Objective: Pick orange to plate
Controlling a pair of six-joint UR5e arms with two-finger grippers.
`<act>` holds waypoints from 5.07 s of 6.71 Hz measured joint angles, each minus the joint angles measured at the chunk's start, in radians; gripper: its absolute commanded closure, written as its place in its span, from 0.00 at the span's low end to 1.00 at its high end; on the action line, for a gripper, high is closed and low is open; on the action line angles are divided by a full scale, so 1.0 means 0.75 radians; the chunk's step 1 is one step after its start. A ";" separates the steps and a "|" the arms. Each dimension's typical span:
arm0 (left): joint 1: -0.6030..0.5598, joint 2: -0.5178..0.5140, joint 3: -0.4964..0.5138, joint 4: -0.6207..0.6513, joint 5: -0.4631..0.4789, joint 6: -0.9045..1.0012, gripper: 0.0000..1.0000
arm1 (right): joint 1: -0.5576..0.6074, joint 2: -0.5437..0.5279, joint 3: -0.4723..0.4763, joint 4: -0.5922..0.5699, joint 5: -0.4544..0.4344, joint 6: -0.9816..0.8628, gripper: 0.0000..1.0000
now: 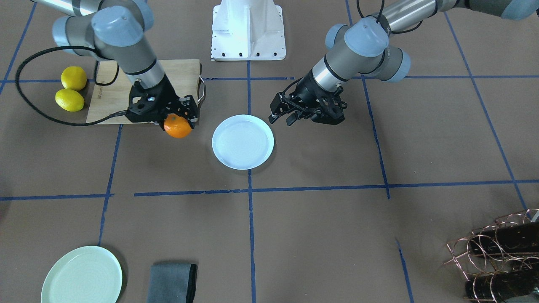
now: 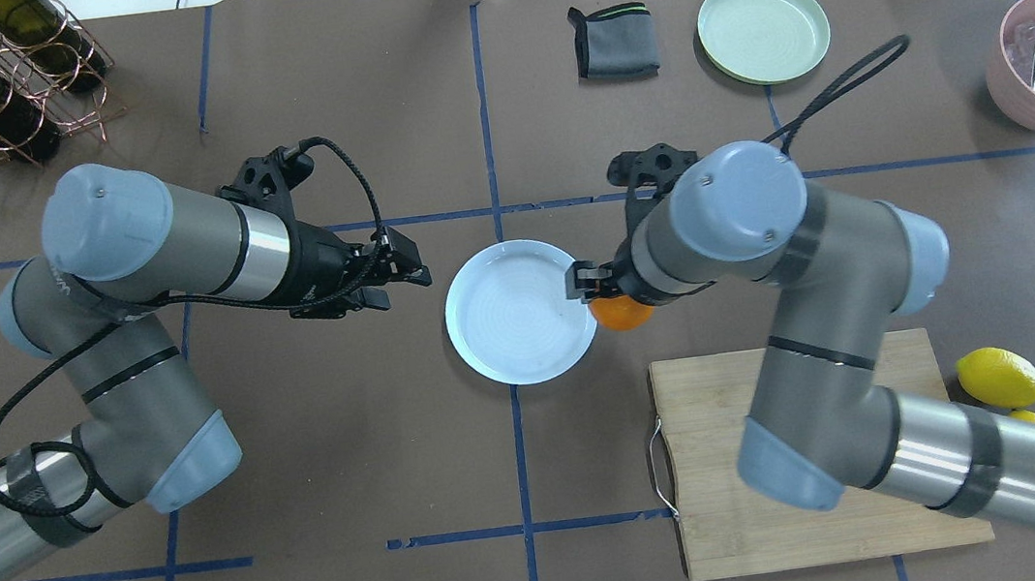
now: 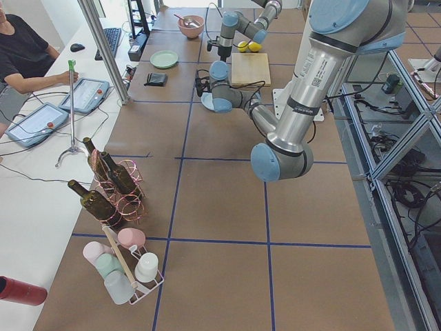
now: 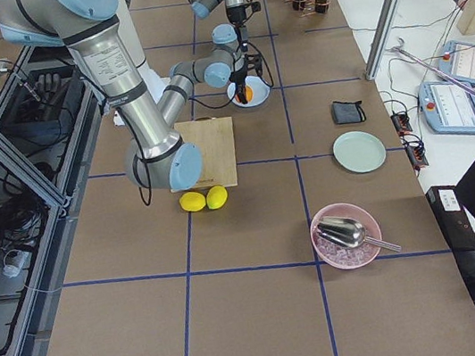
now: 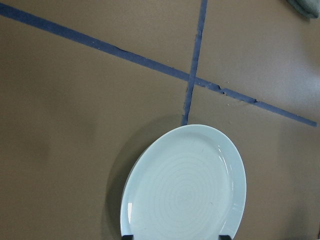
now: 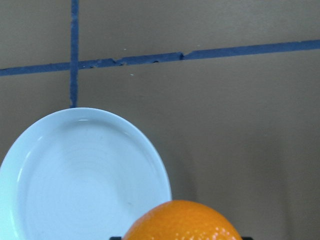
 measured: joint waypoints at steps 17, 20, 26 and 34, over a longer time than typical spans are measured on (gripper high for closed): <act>-0.206 0.353 -0.182 0.001 -0.148 0.305 0.09 | 0.247 -0.145 0.214 -0.038 0.161 0.029 0.00; -0.483 0.606 -0.130 0.020 -0.234 1.071 0.00 | 0.820 -0.504 0.219 -0.051 0.604 -0.764 0.00; -1.207 0.634 -0.035 1.042 -0.495 2.315 0.00 | 1.453 -0.594 -0.355 -0.245 0.814 -2.103 0.00; -1.226 0.685 -0.120 1.251 -0.510 2.357 0.00 | 1.412 -0.625 -0.231 -0.239 0.804 -1.964 0.00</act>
